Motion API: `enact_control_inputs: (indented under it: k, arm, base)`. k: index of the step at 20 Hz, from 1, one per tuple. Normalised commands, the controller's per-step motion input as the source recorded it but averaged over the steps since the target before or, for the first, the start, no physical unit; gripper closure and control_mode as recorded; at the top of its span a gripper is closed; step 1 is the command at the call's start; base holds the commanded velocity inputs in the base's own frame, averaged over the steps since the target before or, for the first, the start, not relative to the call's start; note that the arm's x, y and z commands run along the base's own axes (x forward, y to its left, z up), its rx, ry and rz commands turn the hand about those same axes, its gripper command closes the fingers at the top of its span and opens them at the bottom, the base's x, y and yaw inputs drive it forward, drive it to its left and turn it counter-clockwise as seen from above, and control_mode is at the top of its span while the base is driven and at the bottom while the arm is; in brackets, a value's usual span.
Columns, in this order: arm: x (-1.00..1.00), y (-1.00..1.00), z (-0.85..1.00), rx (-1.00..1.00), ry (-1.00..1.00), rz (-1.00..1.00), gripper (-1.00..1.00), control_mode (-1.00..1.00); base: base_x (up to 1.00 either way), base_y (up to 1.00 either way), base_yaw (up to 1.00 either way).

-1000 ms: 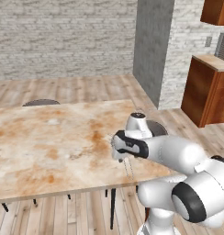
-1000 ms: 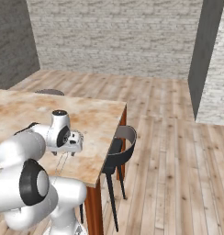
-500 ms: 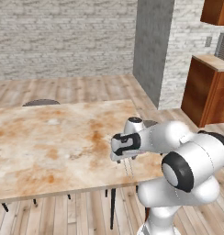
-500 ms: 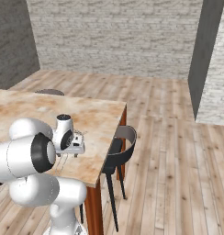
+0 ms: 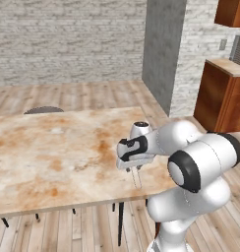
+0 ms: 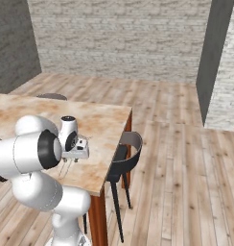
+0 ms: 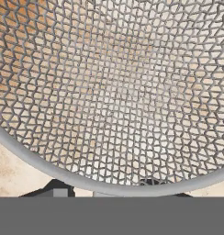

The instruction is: Pick the pot and strainer and place them in the sink. Then turn on the water.

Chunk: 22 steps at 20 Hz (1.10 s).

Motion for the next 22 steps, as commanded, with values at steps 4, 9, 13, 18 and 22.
enact_control_inputs:
  k: [4, 9, 13, 18, 22]
  arm:
    - [0.00, 0.00, 0.00, 0.00, 0.00, 0.00, 1.00, -1.00]
    - [0.00, 0.02, 0.00, 0.00, -0.03, 0.02, 1.00, -1.00]
    - [0.00, 0.03, 0.23, 0.00, -0.08, 0.04, 1.00, -1.00]
    - [0.00, 0.01, 0.56, 0.02, -0.11, 0.04, 1.00, -1.00]
    - [0.00, 0.00, 0.70, 0.10, -0.06, 0.01, 1.00, -1.00]
  base:
    - [0.00, 0.00, 0.00]
    - [0.00, 0.00, 0.00]
    - [0.00, 0.00, 0.00]
    - [0.00, 0.00, 0.00]
    - [0.00, 0.00, 0.00]
